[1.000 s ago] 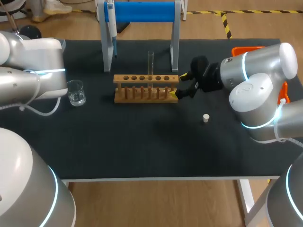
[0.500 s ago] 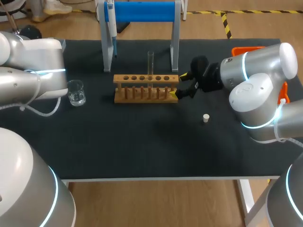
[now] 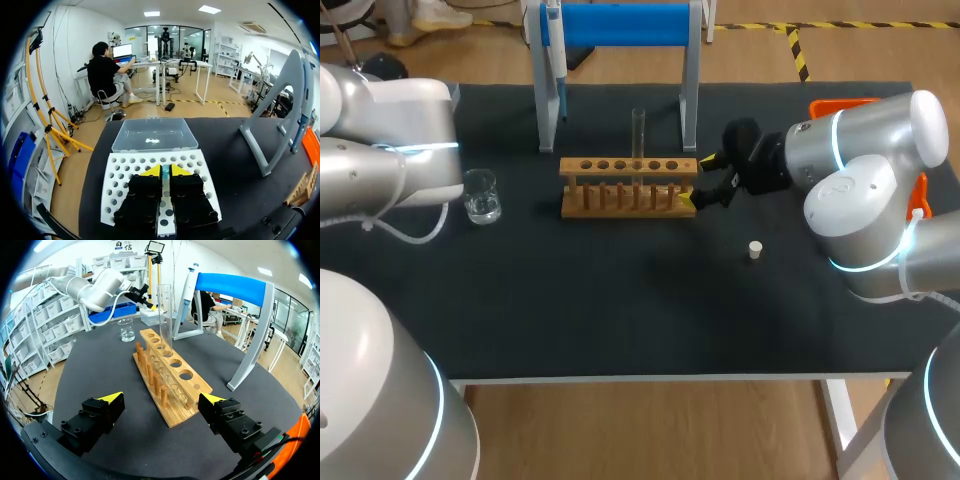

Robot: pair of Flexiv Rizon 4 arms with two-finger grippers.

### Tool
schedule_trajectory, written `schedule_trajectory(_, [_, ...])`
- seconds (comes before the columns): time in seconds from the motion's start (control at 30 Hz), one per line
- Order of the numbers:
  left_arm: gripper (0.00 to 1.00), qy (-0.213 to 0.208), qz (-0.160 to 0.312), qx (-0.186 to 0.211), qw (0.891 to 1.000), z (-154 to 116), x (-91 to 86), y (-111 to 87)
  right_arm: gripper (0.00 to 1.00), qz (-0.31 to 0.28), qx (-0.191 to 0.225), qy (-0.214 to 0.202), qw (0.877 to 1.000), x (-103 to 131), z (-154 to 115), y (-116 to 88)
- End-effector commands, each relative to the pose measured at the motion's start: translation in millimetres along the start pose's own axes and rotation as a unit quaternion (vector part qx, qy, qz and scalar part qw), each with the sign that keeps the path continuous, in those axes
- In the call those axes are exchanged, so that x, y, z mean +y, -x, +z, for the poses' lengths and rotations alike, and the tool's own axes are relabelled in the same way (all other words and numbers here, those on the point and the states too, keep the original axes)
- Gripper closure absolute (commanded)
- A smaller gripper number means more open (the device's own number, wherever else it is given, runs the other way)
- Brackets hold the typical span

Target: Invert the test tube, pick up the pipette, mount the tip to pipette, aspirate from beaker and dispense into the tube, eject the tip, return the pipette, and cap with the stopper.

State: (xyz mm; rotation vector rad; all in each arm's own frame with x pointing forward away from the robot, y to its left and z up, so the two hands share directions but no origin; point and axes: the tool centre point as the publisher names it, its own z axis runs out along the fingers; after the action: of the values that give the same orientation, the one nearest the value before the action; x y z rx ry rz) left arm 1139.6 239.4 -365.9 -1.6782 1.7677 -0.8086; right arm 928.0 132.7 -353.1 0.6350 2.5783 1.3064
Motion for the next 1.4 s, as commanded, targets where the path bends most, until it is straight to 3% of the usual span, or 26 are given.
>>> schedule_trajectory(0.03, [1.0, 0.003, 0.0, 0.002, 1.0, 2, -2.1, 1.5, 0.0, 0.0, 0.001, 0.001, 1.0, -1, -1, 0])
schedule_trajectory(1.4, [1.0, -0.015, 0.014, -0.019, 1.0, -26, -25.1, 2.0, 0.0, 0.0, 0.001, 0.001, 1.0, -1, -1, 0])
